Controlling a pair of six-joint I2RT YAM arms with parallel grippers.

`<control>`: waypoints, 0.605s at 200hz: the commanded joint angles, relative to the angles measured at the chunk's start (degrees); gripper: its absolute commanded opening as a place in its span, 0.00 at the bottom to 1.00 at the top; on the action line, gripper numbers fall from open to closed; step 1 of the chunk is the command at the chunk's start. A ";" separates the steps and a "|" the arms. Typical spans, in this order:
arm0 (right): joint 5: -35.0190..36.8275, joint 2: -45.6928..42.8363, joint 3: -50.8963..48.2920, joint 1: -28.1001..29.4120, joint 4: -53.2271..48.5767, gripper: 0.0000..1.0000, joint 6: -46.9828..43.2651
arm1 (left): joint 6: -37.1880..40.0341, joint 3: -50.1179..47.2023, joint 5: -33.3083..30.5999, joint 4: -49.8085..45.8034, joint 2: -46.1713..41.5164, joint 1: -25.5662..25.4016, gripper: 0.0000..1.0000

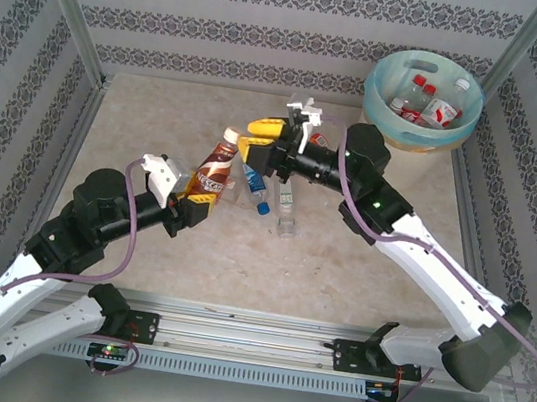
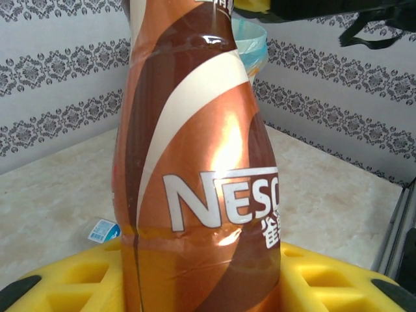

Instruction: Put the plastic bottles in the bin

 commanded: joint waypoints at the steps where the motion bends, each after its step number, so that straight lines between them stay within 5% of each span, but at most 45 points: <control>1: -6.37 2.36 3.29 0.88 1.92 0.51 3.68 | 2.49 1.56 1.92 2.54 -0.08 -0.63 0.38; 43: -12.98 5.99 6.56 1.31 2.52 0.45 6.58 | 2.72 1.38 3.08 2.47 -0.07 -0.64 0.37; 86: -15.76 6.22 7.83 1.00 0.47 0.12 5.65 | 1.85 0.77 0.95 2.83 -0.76 -0.64 0.40; 99: -14.69 5.27 7.43 0.72 -0.43 0.00 4.77 | 1.29 0.46 -0.54 3.40 -1.25 -0.64 0.48; 121: -10.38 2.23 7.75 -0.63 -4.66 0.00 1.00 | 0.37 -0.46 -4.33 5.05 -2.27 -0.64 0.71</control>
